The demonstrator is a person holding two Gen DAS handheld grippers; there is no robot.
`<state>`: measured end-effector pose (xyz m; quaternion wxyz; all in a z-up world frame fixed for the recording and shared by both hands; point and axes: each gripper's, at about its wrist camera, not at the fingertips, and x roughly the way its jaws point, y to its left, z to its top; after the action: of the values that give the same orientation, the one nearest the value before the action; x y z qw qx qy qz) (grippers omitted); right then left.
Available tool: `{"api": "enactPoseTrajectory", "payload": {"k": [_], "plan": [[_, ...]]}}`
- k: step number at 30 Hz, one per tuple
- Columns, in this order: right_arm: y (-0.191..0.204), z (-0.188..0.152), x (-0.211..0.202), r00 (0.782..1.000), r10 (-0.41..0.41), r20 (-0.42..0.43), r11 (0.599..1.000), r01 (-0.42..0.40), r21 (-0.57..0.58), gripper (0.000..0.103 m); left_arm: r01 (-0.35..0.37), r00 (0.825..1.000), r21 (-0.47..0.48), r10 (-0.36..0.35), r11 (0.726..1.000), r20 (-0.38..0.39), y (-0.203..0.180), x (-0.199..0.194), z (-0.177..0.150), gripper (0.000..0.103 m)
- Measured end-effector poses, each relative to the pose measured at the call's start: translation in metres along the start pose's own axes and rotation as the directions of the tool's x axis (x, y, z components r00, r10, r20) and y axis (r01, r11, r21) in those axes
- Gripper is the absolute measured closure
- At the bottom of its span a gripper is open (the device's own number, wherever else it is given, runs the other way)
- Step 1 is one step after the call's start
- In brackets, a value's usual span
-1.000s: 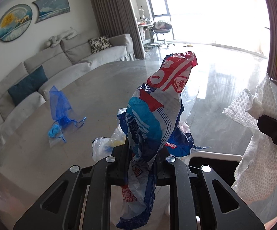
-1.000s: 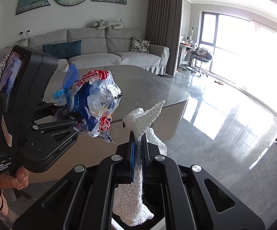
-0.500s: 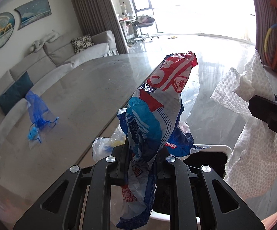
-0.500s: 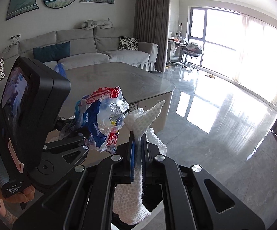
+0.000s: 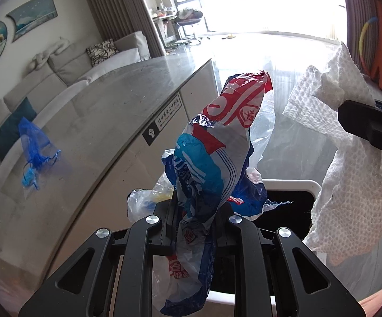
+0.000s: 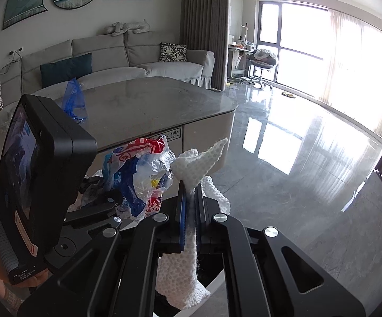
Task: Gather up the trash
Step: 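Carry the snack bag and tissue over the white bin with both grippers, then open the left gripper to drop the snack bag into the bin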
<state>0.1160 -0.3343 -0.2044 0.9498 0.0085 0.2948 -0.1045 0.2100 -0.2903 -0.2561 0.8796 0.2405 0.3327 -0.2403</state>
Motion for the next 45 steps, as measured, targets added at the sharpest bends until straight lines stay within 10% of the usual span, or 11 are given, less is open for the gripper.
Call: {"api": "enactPoseTrajectory", "payload": {"k": [25, 29, 31, 33, 45], "plan": [[-0.018, -0.039, 0.081, 0.982, 0.039, -0.185, 0.998, -0.048, -0.044, 0.097, 0.061, 0.99, 0.0, -0.06, 0.998, -0.125, -0.032, 0.064, -0.057, 0.079], [-0.018, -0.042, 0.084, 0.98, 0.027, -0.195, 0.997, -0.04, -0.059, 0.097, 0.129, 0.982, 0.026, -0.123, 0.991, -0.146, -0.044, 0.069, -0.059, 0.054], [-0.018, -0.042, 0.085, 0.98, 0.016, -0.197, 0.997, -0.03, -0.066, 0.096, 0.164, 0.976, 0.033, -0.158, 0.986, -0.149, -0.049, 0.07, -0.061, 0.02], [-0.02, -0.043, 0.086, 0.979, 0.013, -0.205, 0.998, -0.026, -0.06, 0.096, 0.199, 0.968, 0.025, -0.192, 0.98, -0.16, -0.052, 0.071, -0.062, 0.008], [-0.03, -0.039, 0.073, 0.985, -0.045, -0.168, 0.998, 0.035, -0.058, 0.096, 0.18, 0.979, 0.077, -0.171, 0.981, -0.11, -0.056, 0.037, -0.054, 0.006]]}}
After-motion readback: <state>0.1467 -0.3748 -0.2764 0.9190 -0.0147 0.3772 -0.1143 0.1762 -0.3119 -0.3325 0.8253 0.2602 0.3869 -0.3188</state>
